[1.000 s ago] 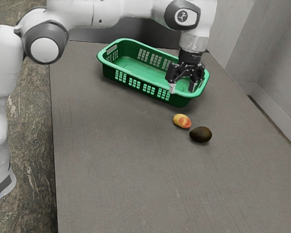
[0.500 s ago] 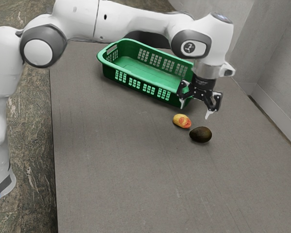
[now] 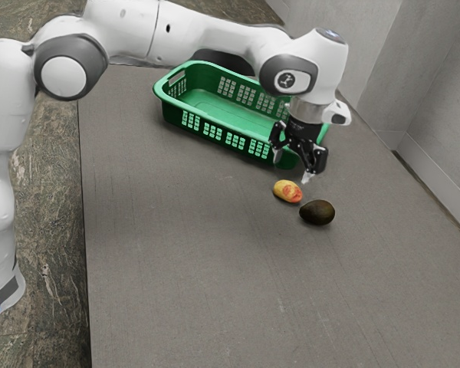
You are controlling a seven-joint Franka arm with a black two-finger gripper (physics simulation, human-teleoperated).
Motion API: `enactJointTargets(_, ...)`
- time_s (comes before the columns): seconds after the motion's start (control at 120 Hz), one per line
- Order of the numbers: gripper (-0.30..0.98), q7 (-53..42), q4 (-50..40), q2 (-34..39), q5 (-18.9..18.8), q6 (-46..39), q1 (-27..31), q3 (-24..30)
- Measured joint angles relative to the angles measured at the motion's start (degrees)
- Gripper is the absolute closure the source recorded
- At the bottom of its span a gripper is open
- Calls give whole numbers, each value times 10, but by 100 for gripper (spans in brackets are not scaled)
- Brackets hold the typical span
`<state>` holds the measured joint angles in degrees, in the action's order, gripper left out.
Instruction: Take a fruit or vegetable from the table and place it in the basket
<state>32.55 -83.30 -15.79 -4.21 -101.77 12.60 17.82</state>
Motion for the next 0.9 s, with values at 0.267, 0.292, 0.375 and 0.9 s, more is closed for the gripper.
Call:
enactJointTargets(0.267, 0, -96, 69, -80, -63, -4, 90, 130)
enactJointTargets(0.292, 0, -103, 70, -83, -66, -4, 92, 131)
enactJointTargets(0.375, 0, -125, 70, -90, -74, -6, 97, 133)
enactJointTargets(0.9, 0, -228, 71, -133, -81, -47, 83, 139)
